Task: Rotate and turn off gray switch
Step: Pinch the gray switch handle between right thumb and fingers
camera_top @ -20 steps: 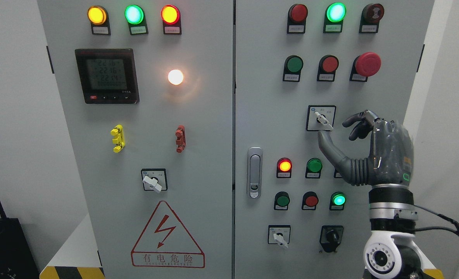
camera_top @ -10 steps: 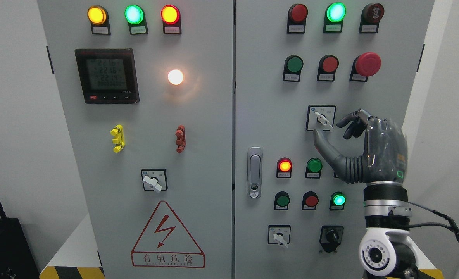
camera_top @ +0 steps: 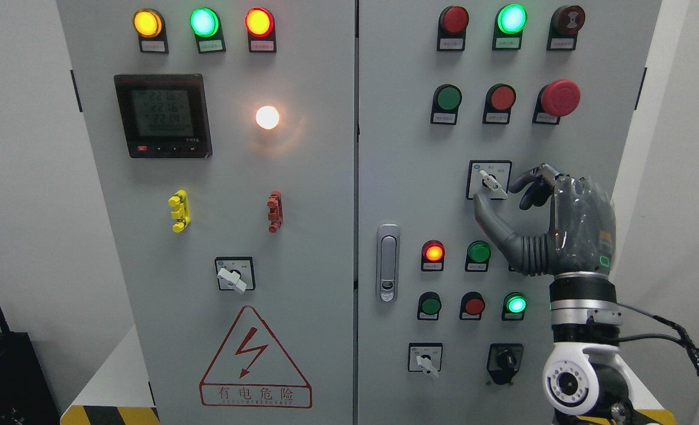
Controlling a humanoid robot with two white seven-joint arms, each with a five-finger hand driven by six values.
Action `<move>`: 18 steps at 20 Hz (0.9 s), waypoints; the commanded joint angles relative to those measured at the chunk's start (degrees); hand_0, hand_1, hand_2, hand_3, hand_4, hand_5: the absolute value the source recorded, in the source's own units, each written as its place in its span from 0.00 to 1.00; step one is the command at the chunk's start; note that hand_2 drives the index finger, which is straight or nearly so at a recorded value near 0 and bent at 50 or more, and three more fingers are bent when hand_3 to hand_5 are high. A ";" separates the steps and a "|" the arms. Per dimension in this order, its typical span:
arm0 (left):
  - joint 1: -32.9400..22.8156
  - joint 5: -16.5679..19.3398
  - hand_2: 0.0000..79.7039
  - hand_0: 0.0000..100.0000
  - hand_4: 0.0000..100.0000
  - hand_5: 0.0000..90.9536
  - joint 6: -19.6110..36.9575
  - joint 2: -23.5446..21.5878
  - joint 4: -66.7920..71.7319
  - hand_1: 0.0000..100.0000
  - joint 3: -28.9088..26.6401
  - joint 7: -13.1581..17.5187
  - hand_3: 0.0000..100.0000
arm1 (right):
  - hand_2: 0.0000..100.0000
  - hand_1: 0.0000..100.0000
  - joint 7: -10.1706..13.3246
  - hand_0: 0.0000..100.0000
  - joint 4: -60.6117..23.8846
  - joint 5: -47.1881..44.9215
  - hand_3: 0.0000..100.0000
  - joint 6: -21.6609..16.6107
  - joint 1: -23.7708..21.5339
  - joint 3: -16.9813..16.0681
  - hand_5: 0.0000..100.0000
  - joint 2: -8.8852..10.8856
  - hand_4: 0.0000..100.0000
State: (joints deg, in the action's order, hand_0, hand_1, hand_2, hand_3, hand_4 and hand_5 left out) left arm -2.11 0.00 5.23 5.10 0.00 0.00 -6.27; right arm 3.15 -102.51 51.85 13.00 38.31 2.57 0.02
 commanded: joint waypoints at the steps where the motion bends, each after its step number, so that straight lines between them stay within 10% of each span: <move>1: 0.00 0.44 0.00 0.12 0.00 0.00 -0.05 0.00 1.32 0.39 -1.85 0.03 0.00 | 0.58 0.37 -0.25 0.15 1.43 0.01 0.80 0.01 0.54 0.24 0.95 -1.16 0.78; 18: 0.00 0.44 0.00 0.12 0.00 0.00 -0.05 0.00 1.32 0.39 -1.85 0.03 0.00 | 0.61 0.40 0.63 0.18 2.49 -0.08 0.81 0.71 1.33 0.24 0.95 -1.16 0.79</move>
State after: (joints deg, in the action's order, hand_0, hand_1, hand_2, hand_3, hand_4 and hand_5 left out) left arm -2.11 0.00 5.23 5.10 0.00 0.00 -6.03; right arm 3.28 -100.84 51.85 13.70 39.44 2.77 0.00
